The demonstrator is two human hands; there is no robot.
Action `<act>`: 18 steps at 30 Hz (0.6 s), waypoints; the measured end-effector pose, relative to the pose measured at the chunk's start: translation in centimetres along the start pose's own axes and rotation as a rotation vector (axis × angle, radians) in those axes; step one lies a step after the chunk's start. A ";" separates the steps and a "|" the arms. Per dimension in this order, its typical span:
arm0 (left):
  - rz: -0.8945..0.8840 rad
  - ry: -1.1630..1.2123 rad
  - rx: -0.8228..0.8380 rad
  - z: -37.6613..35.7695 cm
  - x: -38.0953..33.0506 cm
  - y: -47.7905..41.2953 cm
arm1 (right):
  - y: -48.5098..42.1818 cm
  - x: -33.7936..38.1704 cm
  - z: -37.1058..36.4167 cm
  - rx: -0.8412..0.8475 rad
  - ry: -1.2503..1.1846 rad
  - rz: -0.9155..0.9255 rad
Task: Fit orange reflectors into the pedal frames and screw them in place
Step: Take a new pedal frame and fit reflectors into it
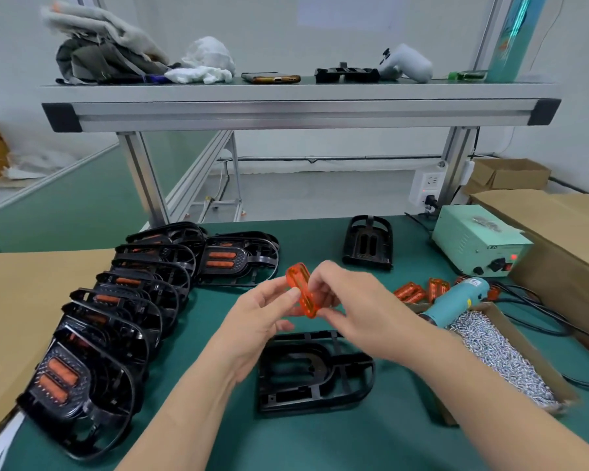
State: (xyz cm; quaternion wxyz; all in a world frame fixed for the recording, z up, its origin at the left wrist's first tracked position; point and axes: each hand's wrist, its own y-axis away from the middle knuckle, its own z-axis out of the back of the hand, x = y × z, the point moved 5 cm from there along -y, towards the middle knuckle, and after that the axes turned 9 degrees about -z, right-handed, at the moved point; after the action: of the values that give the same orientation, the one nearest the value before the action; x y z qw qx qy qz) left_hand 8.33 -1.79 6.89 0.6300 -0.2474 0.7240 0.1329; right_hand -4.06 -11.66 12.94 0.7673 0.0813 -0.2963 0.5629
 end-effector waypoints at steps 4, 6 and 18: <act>-0.041 0.152 0.019 0.8 -0.1 0.3 | 0.7 1.2 -1.2 0.041 0.078 0.076; -0.064 0.190 0.050 0.9 0.1 0.5 | 0.8 1.1 -1.5 0.033 0.069 0.079; -0.045 0.248 0.028 1.3 1.0 1.0 | 1.9 -0.4 -2.7 -0.129 -0.115 -0.039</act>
State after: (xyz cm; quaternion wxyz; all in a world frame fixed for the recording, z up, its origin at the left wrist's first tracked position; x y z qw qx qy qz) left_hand 8.81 -0.48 5.55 0.5420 -0.2690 0.7924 0.0770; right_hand -4.85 -10.05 10.14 0.7635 0.0693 -0.3738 0.5221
